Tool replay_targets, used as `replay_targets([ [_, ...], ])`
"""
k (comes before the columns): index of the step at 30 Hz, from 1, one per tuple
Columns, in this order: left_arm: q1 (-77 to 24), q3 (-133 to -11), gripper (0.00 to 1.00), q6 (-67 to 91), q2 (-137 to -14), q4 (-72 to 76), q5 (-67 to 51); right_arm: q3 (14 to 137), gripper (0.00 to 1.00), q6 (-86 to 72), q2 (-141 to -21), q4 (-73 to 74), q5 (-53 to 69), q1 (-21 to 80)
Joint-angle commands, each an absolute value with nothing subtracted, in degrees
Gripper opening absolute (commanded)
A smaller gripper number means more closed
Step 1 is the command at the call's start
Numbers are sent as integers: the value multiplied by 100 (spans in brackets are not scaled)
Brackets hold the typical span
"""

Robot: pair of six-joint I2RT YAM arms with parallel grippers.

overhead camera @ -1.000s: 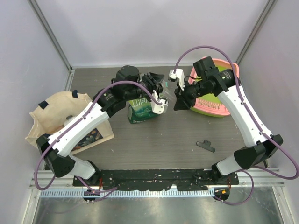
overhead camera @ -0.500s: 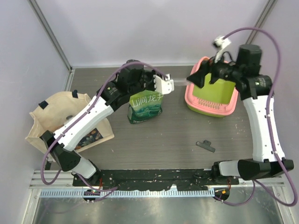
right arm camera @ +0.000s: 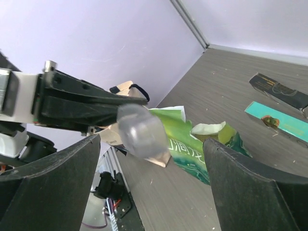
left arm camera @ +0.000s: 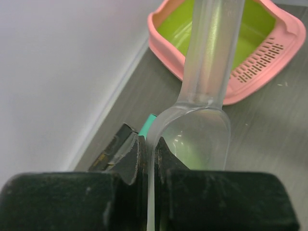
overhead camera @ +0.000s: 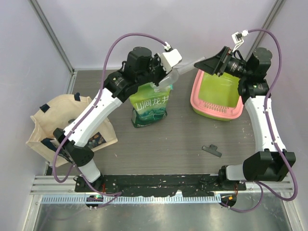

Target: Fill the litter box with clean litter

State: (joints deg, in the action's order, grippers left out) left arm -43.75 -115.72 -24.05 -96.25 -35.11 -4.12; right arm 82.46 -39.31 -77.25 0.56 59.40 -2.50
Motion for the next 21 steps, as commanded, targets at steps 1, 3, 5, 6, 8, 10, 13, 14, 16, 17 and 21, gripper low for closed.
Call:
replay_targets([
  [1,-4316,-11795,0,-1591,-9686,-3577,-922,8297,91,-4790,-7585,-1353,6197,-255],
  [3,-4324,-11821,0,-1468,-9729,-3568,-1036,8244,91,-4790,-7559,-1406,6126,-237],
  [5,-4324,-11882,0,-1389,-9773,-3560,-1099,8218,89,-4808,-7576,-1389,6126,-211],
  [6,-4316,-11909,0,-1363,-9808,-3560,-1099,8200,87,-4799,-7576,-1371,6135,-176],
  [8,-4324,-11988,0,-1336,-9852,-3560,-1142,8200,82,-4729,-7611,-1188,6196,-132],
  [10,-4316,-12058,0,-1258,-9888,-3542,-1151,8235,79,-4589,-7629,-985,6222,-53],
  [13,-4315,-12146,0,-1178,-9940,-3542,-1169,8148,76,-4579,-7620,-879,6240,-9],
  [14,-4315,-12155,0,-1178,-9958,-3533,-1186,8104,75,-4562,-7594,-888,6223,0],
  [16,-4307,-12190,0,-1169,-9984,-3542,-1213,8077,73,-4527,-7585,-888,6214,0],
  [17,-4315,-12199,0,-1160,-10002,-3542,-1222,8086,72,-4518,-7585,-888,6205,0],
  [21,-4315,-12225,0,-1195,-10037,-3559,-1283,8112,66,-4474,-7629,-870,6205,185],
])
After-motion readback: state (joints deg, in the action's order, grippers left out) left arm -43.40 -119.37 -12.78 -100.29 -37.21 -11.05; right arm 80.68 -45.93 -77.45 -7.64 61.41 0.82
